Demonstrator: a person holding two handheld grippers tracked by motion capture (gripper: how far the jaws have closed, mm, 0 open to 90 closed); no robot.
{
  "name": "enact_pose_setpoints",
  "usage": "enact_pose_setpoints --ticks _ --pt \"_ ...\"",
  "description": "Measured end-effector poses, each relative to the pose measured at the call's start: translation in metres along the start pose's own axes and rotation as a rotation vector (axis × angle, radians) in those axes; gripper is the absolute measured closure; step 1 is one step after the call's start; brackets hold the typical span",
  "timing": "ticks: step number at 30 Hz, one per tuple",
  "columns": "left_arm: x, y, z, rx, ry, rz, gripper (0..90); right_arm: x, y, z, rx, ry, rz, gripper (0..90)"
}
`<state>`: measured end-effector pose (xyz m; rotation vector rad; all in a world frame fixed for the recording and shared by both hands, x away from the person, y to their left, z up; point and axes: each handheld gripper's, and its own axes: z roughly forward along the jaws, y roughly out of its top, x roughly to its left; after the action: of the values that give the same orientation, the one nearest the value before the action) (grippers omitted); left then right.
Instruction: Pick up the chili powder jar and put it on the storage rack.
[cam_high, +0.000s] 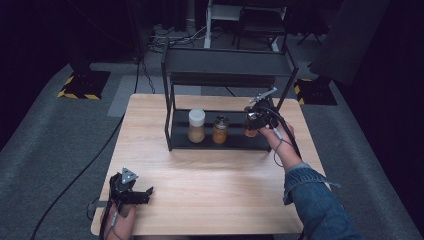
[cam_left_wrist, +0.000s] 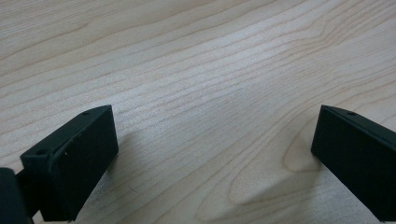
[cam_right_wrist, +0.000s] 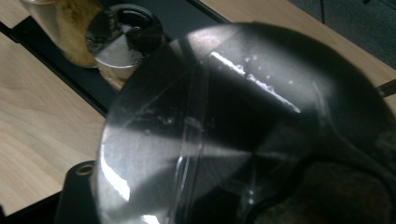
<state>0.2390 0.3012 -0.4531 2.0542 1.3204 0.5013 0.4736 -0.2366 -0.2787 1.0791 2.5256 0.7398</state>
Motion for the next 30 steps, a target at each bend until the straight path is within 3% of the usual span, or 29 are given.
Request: enact_pose_setpoints --ticks 9,19,30 --pt "-0.001 0.0 0.0 0.001 0.003 -0.001 0.3 -0.004 0.003 0.036 0.05 -0.014 0.023 30.5" --pt "0.0 0.0 0.0 0.003 0.003 0.003 0.3 -0.004 -0.004 0.072 0.064 0.002 0.05 30.4" --pt "0.0 0.0 0.0 0.003 0.003 0.002 0.3 -0.008 -0.01 0.088 0.052 0.007 0.074 30.4"
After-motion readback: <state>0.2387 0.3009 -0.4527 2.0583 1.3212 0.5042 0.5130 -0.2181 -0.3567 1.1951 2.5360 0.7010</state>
